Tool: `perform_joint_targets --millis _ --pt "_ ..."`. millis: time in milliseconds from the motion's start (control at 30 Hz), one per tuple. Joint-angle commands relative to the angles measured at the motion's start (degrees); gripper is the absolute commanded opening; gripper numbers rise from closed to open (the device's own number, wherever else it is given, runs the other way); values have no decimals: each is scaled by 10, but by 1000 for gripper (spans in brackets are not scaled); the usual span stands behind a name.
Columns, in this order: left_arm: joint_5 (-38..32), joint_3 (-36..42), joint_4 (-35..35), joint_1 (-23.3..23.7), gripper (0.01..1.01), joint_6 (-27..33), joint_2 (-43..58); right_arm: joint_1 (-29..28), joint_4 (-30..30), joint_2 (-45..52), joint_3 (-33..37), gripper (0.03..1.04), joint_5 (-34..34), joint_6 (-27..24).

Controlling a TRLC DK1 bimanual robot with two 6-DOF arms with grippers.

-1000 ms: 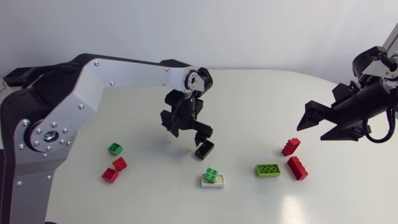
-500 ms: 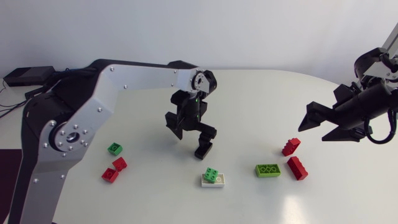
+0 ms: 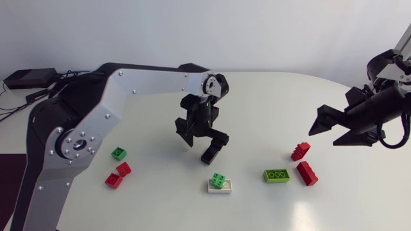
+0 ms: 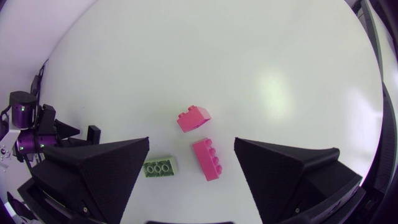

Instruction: Sort duplo bricks by size, large to the right and small to the left

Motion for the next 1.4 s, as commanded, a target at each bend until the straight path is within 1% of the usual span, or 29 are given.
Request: perform_joint_targets --millis 0,100,233,467,600,933,1200,1267,1300,1367 --pt "10 16 -10 -3 972 6 2 -5 1 -2 -14 984 -6 -11" --pt "27 16 -12 -6 972 15 -4 -5 1 -3 -16 984 -7 -10" --pt "31 19 -14 -17 972 23 -3 -4 2 -5 -19 984 -7 -10" --pt "42 33 -17 -26 972 19 -10 -7 3 -5 -19 984 -7 -11" --pt "42 36 -17 -29 972 16 6 -5 3 -6 -20 984 -7 -11" --pt "36 41 -17 -28 972 3 35 -7 7 -4 -25 984 -7 -11" --pt "36 38 -17 -12 970 -14 46 -3 14 0 -28 984 -7 -7" --pt "37 40 -17 -8 939 -13 48 -1 15 2 -29 984 -7 -5" --pt "39 41 -17 -7 907 -13 49 -1 16 3 -30 984 -7 -5" --pt "41 41 -17 -4 790 -13 52 -1 19 4 -31 984 -7 -4"
